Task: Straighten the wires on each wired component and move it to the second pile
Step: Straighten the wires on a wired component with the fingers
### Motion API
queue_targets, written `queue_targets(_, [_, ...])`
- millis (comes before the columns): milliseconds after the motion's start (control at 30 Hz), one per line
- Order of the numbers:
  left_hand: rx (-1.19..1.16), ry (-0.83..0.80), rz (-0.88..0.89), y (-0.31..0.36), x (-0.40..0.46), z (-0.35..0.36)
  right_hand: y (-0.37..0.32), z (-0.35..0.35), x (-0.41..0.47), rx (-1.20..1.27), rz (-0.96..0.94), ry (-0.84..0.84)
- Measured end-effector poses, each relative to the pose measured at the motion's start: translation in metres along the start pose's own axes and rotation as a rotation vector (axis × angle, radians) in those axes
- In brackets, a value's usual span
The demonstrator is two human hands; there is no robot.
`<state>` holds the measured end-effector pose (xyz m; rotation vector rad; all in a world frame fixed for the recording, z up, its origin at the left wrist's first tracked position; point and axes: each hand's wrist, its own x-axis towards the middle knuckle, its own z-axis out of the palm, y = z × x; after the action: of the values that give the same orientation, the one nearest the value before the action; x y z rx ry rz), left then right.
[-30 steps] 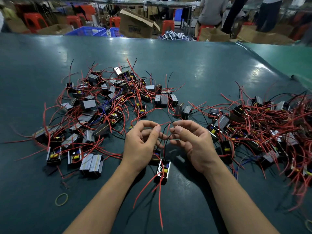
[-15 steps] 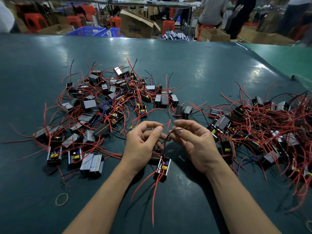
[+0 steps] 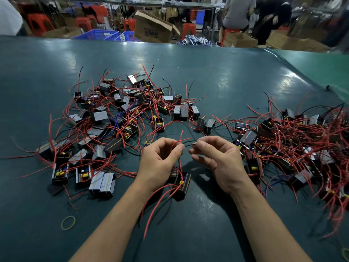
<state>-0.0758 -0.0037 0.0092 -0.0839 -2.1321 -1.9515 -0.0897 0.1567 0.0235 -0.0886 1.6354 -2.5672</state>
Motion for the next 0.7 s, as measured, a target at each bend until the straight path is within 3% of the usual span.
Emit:
queue_targets(533, [-0.108,-0.062,-0.006,0.0017,-0.0004,-0.0011,0.0014,-0.0061,0.0032,0.01,0.011,-0.033])
queue_targets(700, [-0.169,-0.076,-0.028,0.0024,0.0001,-0.0044,-0.0002,-0.0052,0.0055,-0.018,0.101,-0.062])
